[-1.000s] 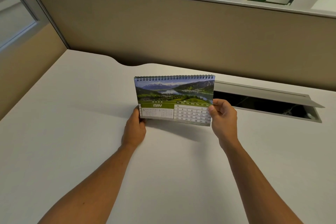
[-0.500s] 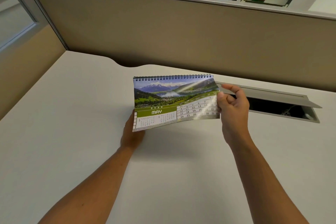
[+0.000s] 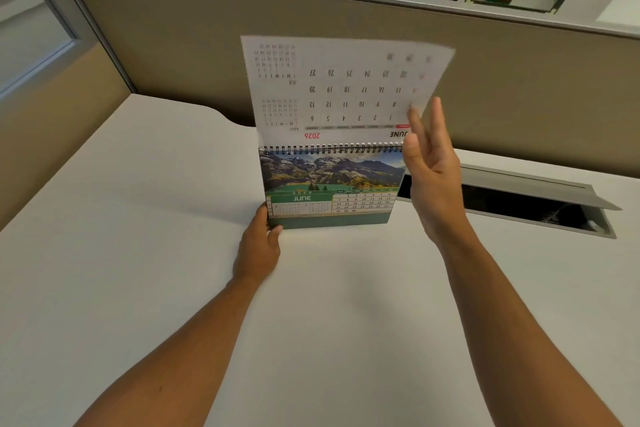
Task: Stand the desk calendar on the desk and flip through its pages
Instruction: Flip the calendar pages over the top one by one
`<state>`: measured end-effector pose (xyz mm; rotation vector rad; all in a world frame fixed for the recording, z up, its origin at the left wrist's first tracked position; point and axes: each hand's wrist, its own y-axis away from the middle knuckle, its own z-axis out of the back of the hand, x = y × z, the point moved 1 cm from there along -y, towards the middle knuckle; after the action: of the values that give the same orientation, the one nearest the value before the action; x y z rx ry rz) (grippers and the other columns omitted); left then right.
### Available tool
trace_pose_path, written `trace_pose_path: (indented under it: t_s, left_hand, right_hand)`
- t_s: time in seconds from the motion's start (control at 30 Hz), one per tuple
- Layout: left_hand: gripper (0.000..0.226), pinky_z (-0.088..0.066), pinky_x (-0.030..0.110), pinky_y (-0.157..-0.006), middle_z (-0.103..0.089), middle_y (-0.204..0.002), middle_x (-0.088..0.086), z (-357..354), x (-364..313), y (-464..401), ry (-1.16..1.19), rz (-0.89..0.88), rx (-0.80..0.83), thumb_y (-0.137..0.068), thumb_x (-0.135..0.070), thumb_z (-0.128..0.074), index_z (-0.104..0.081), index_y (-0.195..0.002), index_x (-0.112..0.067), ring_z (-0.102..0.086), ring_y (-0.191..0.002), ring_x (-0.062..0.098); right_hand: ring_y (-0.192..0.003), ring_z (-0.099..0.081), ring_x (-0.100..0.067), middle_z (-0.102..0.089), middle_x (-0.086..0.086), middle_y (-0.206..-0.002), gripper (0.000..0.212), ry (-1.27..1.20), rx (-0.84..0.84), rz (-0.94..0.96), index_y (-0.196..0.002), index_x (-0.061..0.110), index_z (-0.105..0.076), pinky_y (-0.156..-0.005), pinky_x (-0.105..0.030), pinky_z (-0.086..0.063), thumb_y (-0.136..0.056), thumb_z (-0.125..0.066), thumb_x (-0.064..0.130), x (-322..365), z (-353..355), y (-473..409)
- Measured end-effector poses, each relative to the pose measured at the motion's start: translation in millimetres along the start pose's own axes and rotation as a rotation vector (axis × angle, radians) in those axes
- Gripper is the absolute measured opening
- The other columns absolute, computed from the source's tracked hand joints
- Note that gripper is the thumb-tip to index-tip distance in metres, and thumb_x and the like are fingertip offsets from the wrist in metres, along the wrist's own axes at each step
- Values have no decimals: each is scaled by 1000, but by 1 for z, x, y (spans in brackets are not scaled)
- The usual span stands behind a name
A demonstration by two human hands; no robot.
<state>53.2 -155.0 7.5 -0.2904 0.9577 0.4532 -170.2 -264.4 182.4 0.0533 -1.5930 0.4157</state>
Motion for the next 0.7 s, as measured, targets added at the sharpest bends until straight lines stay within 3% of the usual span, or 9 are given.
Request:
trace_pose_path:
  t_s: [0.07, 0.17, 0.27, 0.37, 0.43, 0.47, 0.6, 0.7]
  left_hand:
    - [40, -52, 44, -95, -59, -131, 9, 0, -1, 1, -2, -5, -2, -95, -10, -52, -41, -133, -16, -58, -116, 27]
    - [40, -51, 47, -95, -58, -132, 10, -1, 0, 0, -4, 3, 4, -95, -11, -52, -41, -134, -14, -57, -117, 28]
    - [39, -52, 47, -95, -58, -132, 10, 0, -1, -1, -14, 8, 5, -96, -11, -52, -41, -133, -13, -57, -117, 29]
    - [39, -52, 47, -95, -58, -132, 11, 0, -1, -1, -17, 6, 3, -96, -11, -52, -41, -133, -13, -58, -117, 29]
    - [39, -52, 48, -94, -58, -132, 11, 0, 0, -1, -16, 10, 9, -96, -12, -52, -41, -133, -11, -58, -116, 29]
    - [39, -52, 48, -94, -58, -133, 11, 0, 0, -1, -19, 12, 10, -96, -12, -52, -41, -133, -11, -58, -116, 29]
    - [43, -51, 48, -95, -56, -134, 12, -1, -1, -2, -22, 25, 9, -96, -12, -52, -39, -137, -11, -56, -118, 29]
    - [44, -51, 46, -96, -55, -135, 11, -2, 1, -2, -15, 18, 10, -96, -12, -51, -38, -138, -12, -56, -119, 29]
  right_hand:
    - [-130, -45, 7, -38, 12, -150, 60, 42, -4, 2, -154, 23, -18, -94, -16, -46, -102, -46, 17, -9, 0, 4]
    - [-121, -57, -3, -58, 18, -134, 44, 88, -96, 22, -143, 26, -44, -85, -22, -55, -100, -49, 16, -23, 1, 11]
    - [-113, -54, 14, -52, 17, -137, 47, 107, -279, -48, -144, 22, -43, -72, -6, -50, -98, -54, 17, -43, 6, 16]
    - [-130, -49, -8, -46, 2, -148, 55, 145, -256, -198, -148, 19, -37, -89, -17, -52, -97, -57, 15, -65, 11, 23]
    - [-126, -51, -12, -53, 6, -141, 52, 173, -202, -260, -146, 21, -41, -98, -31, -51, -97, -56, 14, -74, 9, 28]
    - [-123, -52, -11, -55, 10, -136, 51, 191, -193, -268, -145, 24, -43, -97, -32, -51, -97, -56, 14, -77, 8, 30]
    - [-112, -52, 2, -55, 20, -126, 49, 188, -176, -266, -143, 29, -44, -72, -5, -50, -98, -55, 15, -80, 8, 31]
    - [-106, -49, 15, -56, 25, -121, 49, 195, -137, -269, -143, 31, -43, -67, -2, -47, -98, -54, 13, -79, 10, 32]
